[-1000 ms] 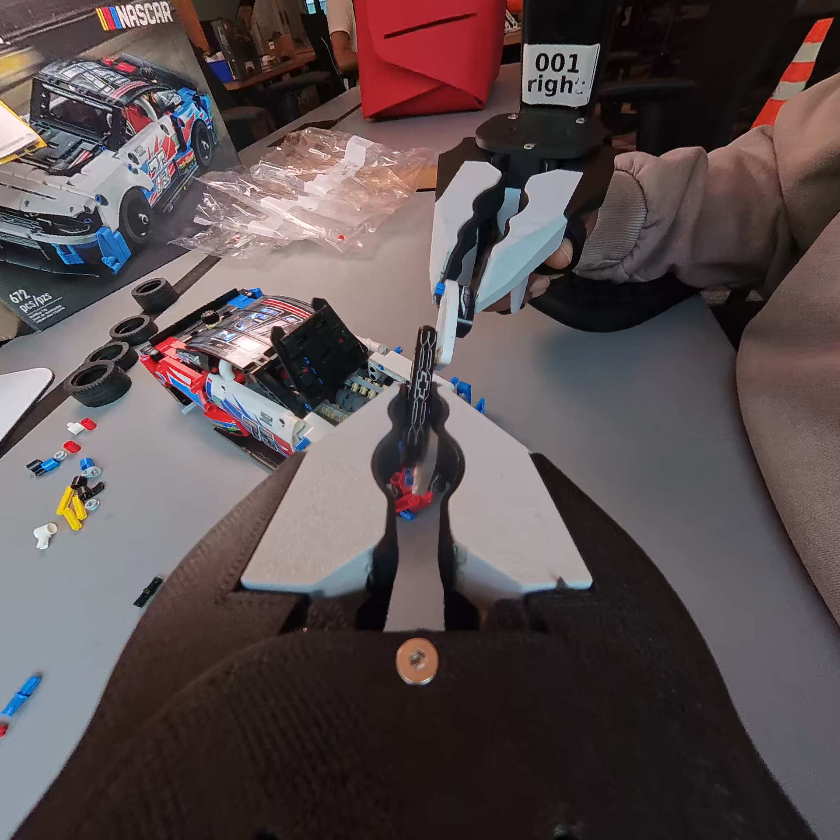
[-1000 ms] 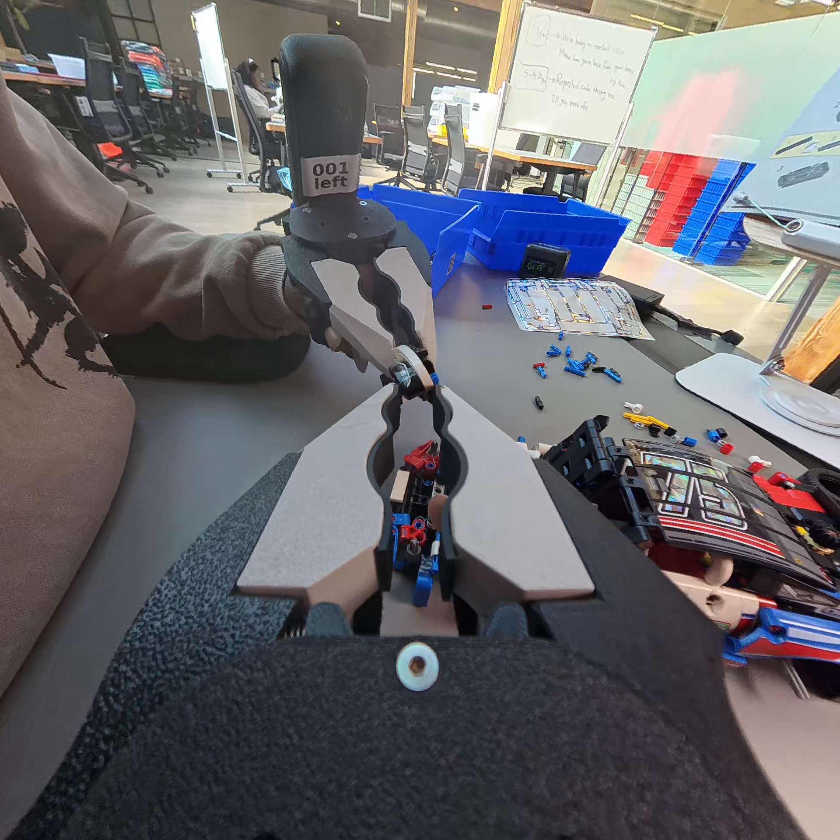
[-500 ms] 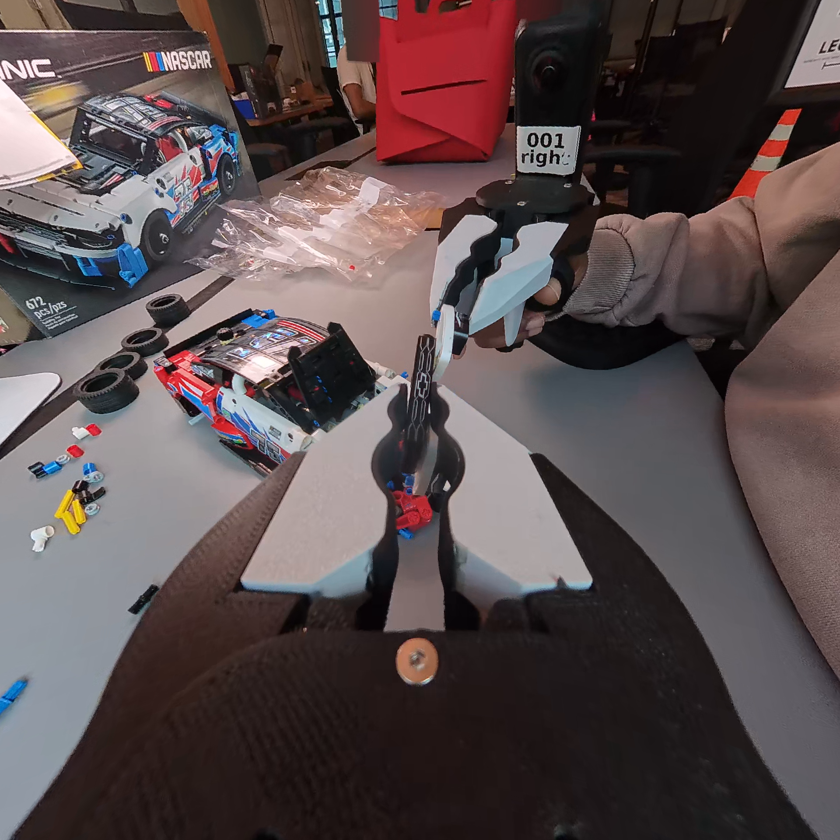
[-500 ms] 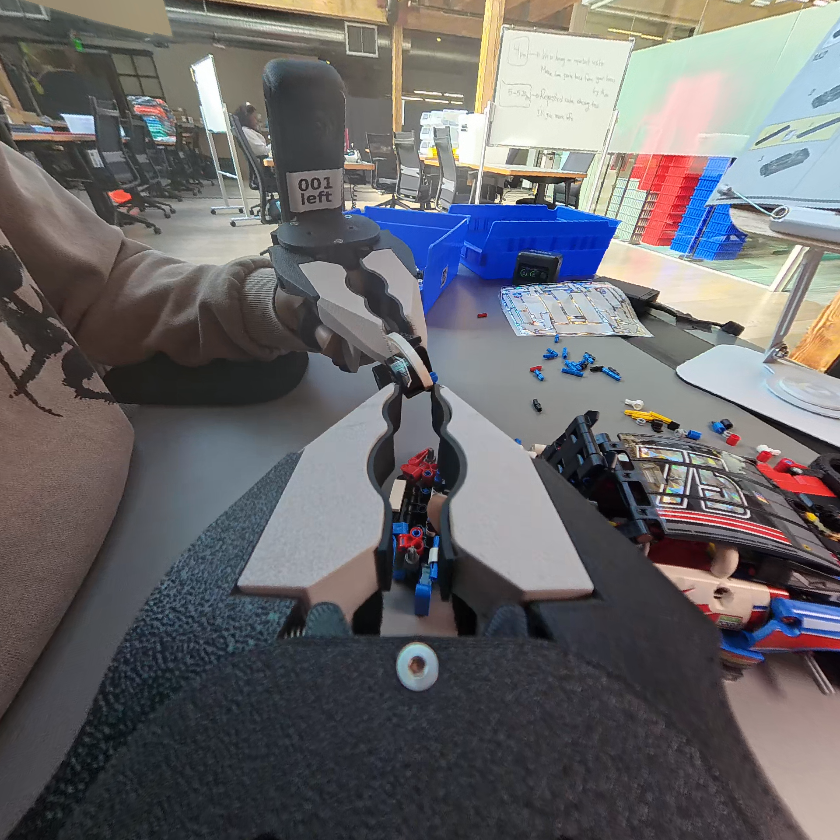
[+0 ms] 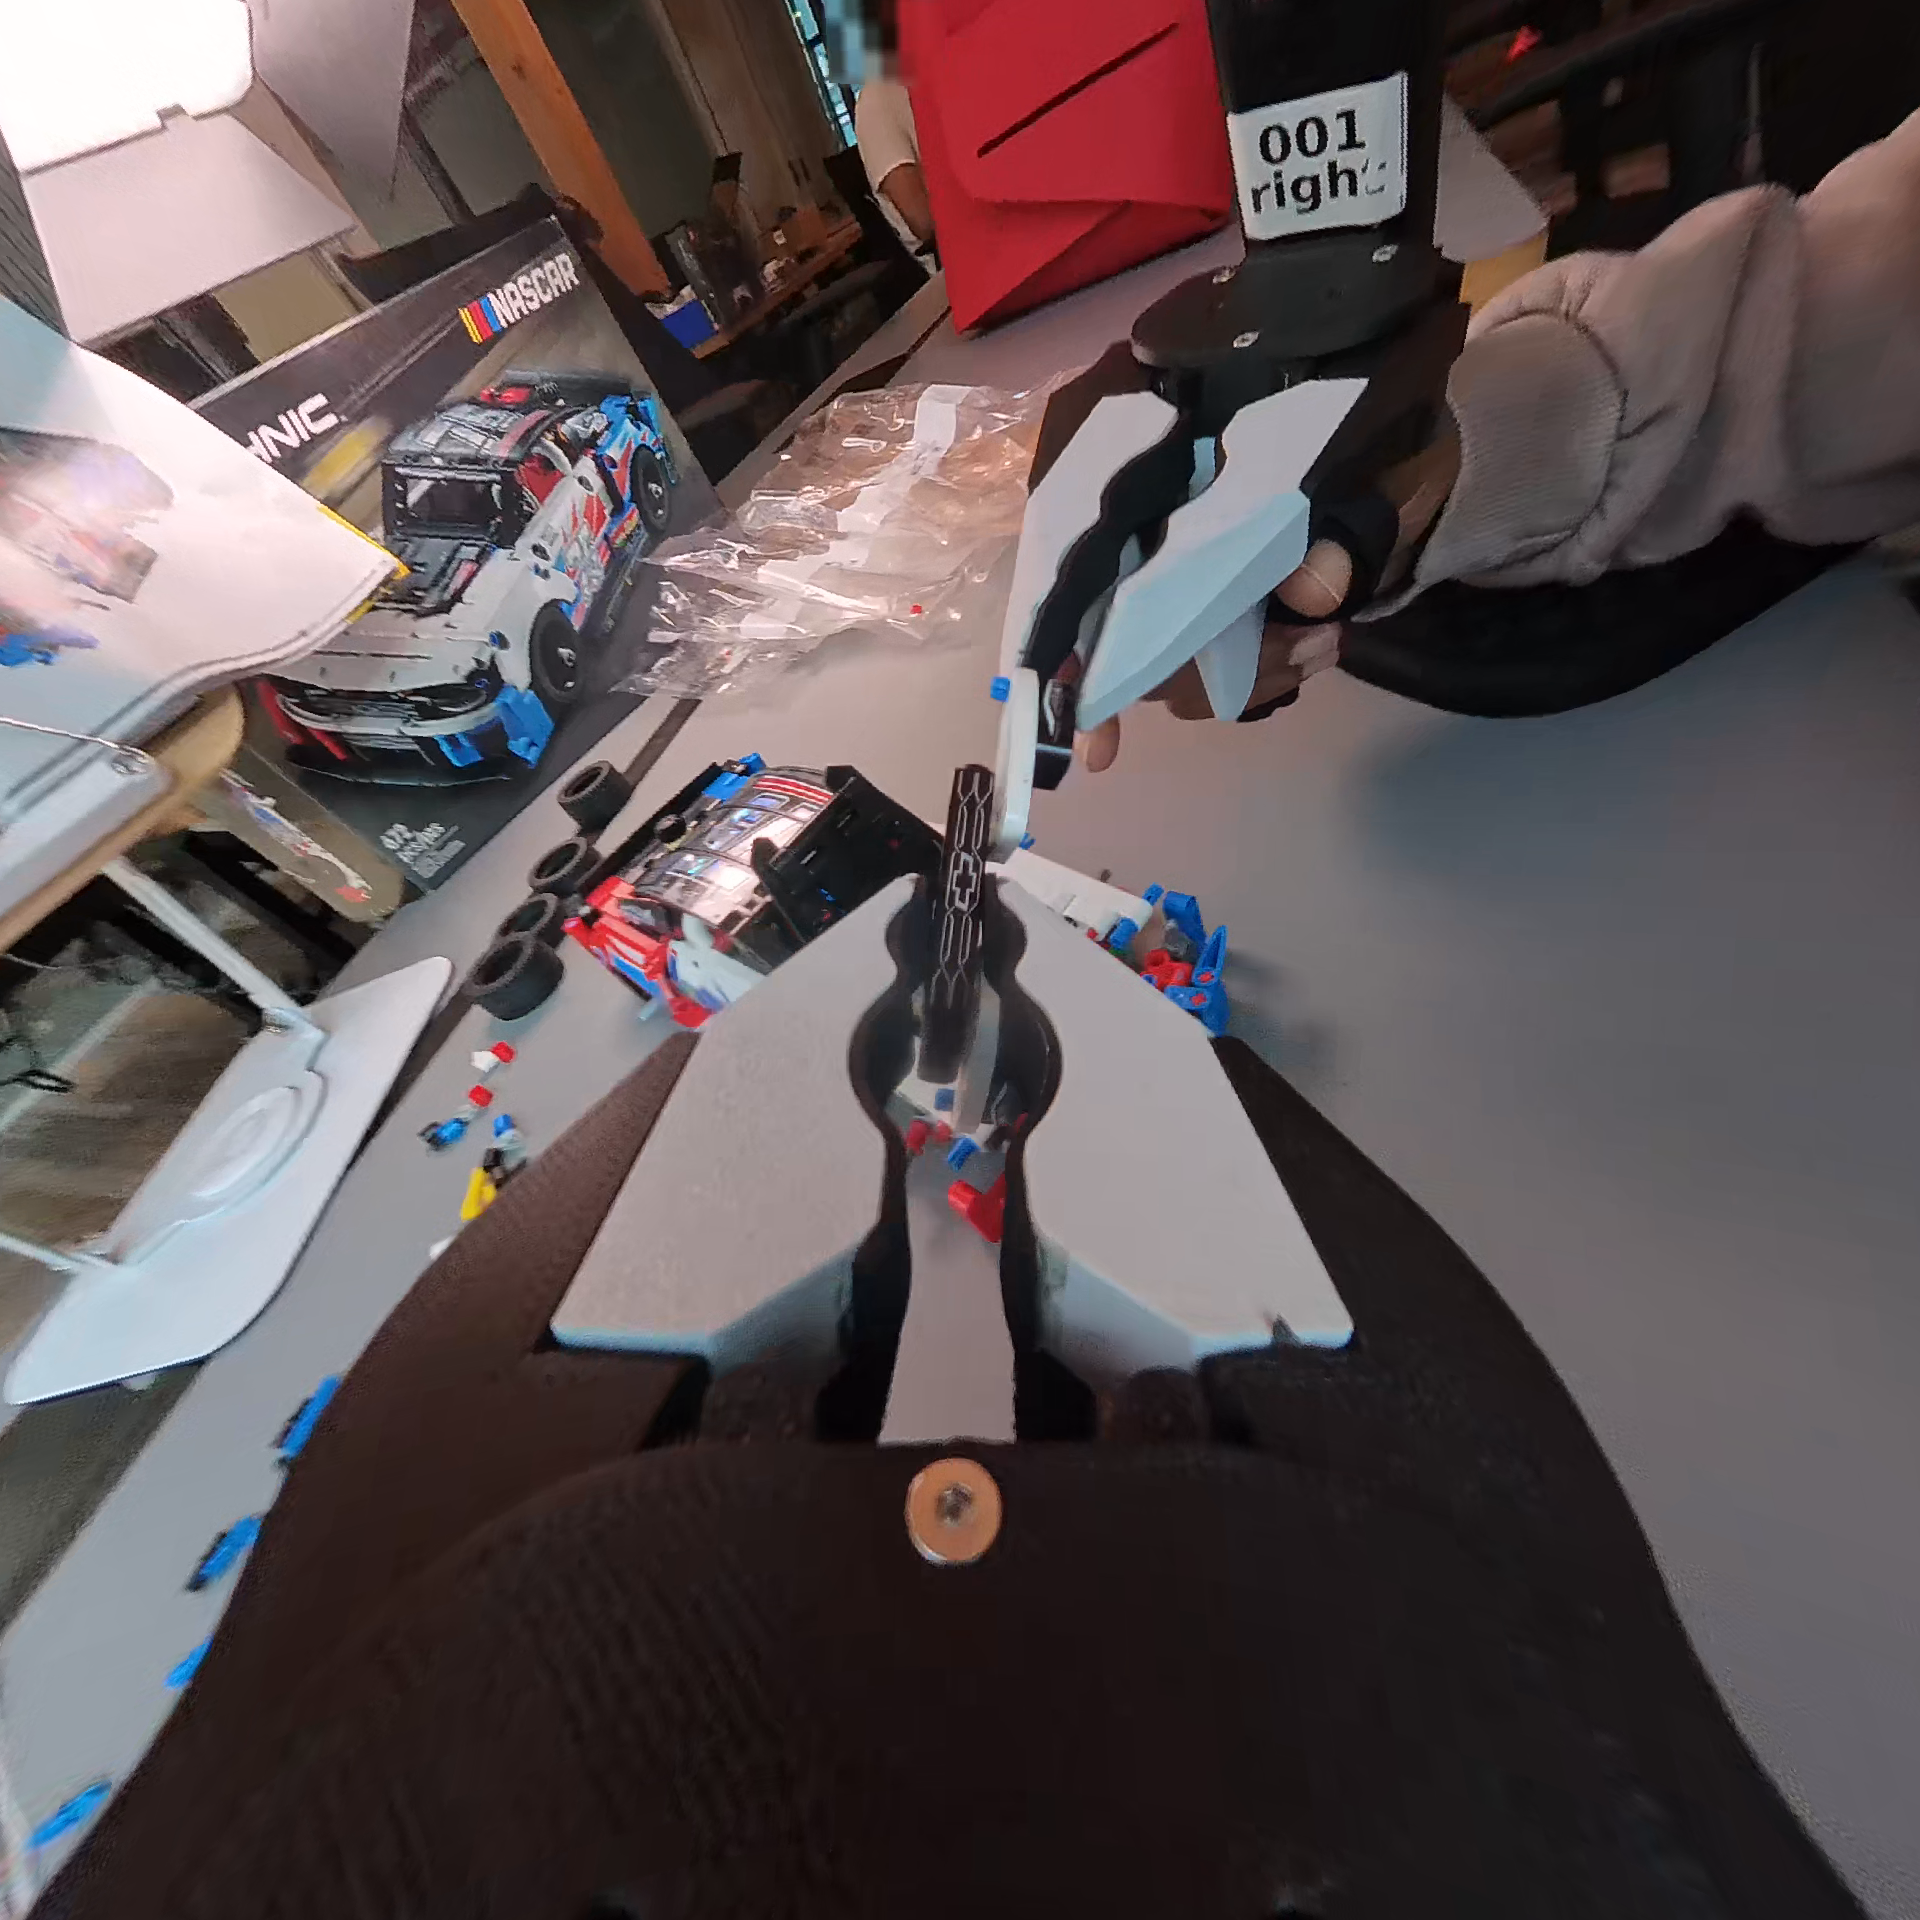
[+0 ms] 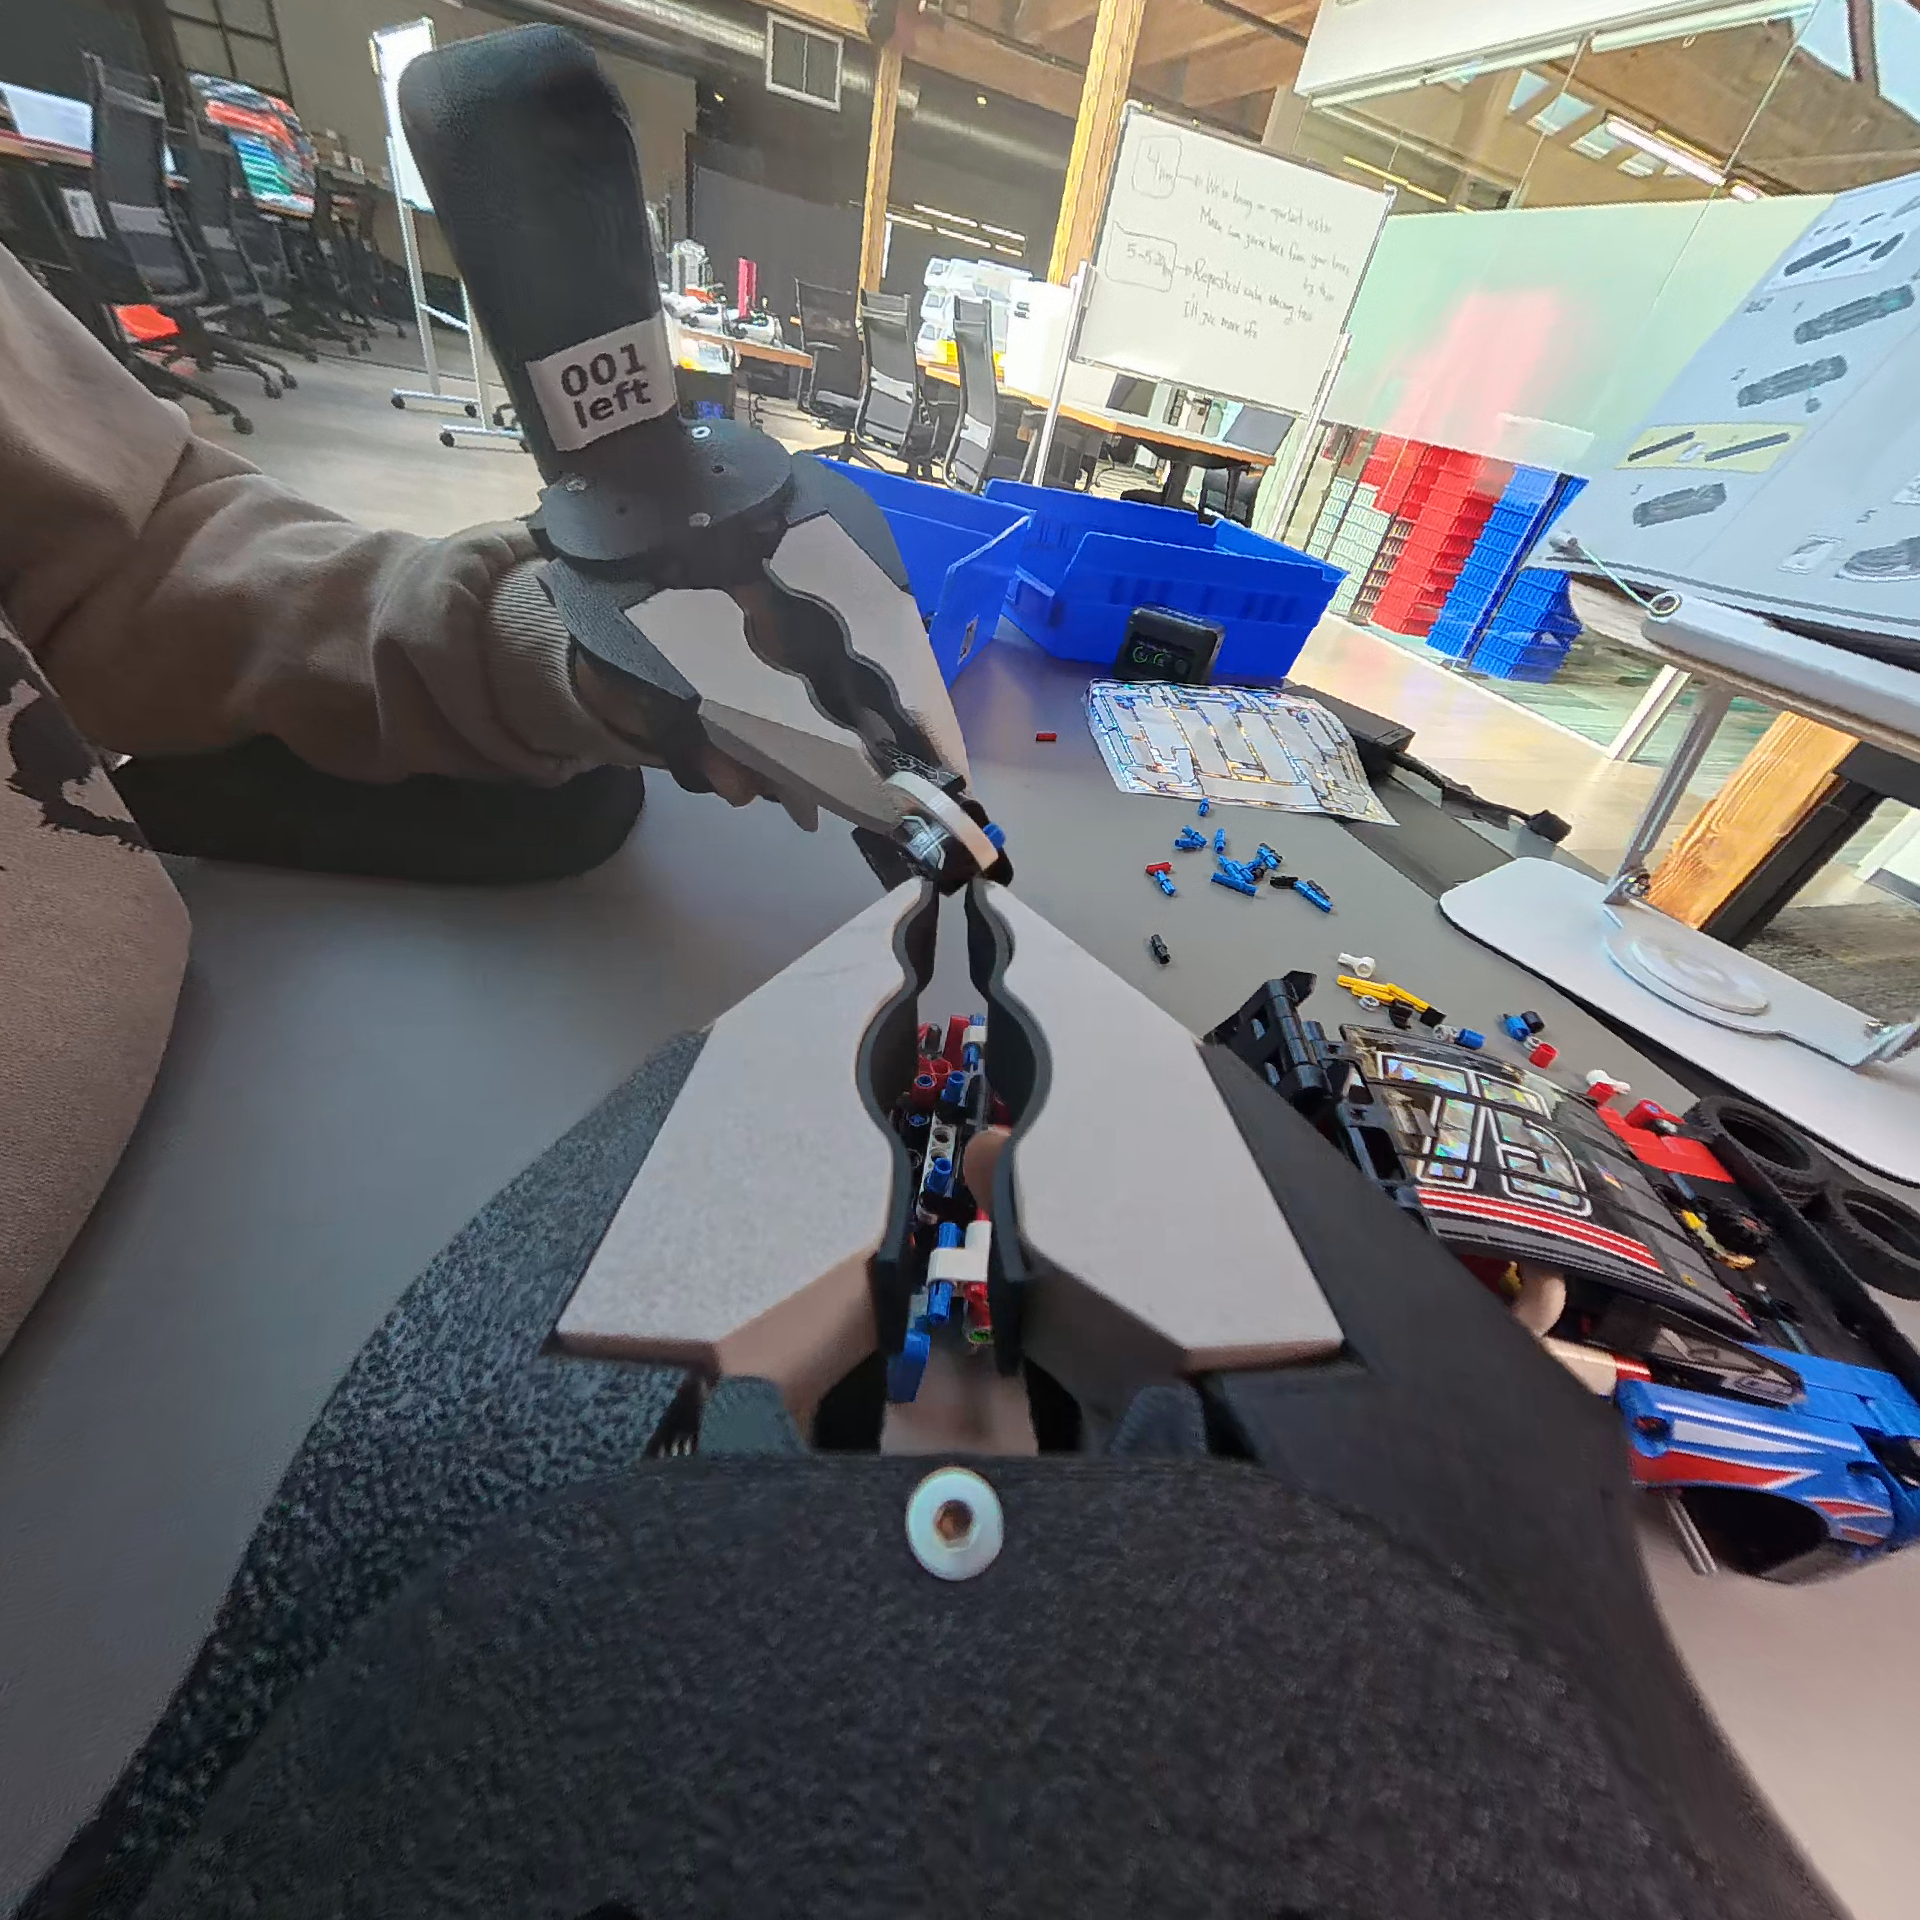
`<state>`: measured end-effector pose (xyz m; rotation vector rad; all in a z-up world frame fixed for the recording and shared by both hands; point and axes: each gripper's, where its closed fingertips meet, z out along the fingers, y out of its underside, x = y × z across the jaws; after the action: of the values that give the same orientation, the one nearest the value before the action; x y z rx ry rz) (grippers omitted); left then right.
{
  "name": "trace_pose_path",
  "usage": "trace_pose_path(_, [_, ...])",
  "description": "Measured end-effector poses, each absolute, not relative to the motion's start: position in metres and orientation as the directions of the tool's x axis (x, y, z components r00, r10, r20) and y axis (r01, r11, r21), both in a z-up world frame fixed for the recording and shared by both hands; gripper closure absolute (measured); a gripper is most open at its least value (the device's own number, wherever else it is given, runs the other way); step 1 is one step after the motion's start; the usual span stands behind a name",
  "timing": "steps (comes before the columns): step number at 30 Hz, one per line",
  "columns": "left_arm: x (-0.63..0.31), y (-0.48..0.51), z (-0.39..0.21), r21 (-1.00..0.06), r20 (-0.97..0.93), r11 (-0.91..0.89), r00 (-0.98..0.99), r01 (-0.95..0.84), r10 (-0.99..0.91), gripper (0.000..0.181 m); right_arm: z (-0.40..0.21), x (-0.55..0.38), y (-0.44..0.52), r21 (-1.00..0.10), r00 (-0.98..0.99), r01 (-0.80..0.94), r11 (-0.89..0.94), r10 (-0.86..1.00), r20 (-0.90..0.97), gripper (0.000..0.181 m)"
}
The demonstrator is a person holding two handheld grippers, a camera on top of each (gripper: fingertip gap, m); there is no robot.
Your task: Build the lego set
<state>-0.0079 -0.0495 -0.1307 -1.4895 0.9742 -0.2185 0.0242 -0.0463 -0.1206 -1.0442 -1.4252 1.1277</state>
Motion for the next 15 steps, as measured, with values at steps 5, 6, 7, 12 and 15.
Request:
trace_pose_path(5, [-0.006,-0.053,-0.123,-0.871,-0.461,0.195,0.612,-0.451,-0.642,0.177,-0.117,0.025,-0.046,-0.980,-0.112,0.028,0.199,0.974,0.194,0.173])
trace_pose_path(6, [-0.009,-0.052,-0.122,-0.882,-0.439,0.176,0.628,-0.437,-0.643,0.177,-0.117,0.025,-0.046,-0.980,-0.114,0.030,0.198,0.974,0.193,0.172])
trace_pose_path(7, [-0.010,-0.051,-0.123,-0.893,-0.413,0.152,0.638,-0.423,-0.650,0.177,-0.116,0.026,-0.047,-0.980,-0.118,0.024,0.198,0.974,0.194,0.172])
trace_pose_path(12, [-0.007,-0.051,-0.132,-0.964,-0.156,-0.028,0.647,-0.264,-0.746,0.177,-0.111,0.026,-0.048,-0.980,-0.107,0.009,0.201,0.974,0.199,0.173])
trace_pose_path(15, [-0.003,-0.052,-0.133,-0.977,0.113,-0.200,0.604,-0.078,-0.789,0.177,-0.106,0.026,-0.048,-0.982,-0.106,-0.014,0.188,0.976,0.188,0.173])
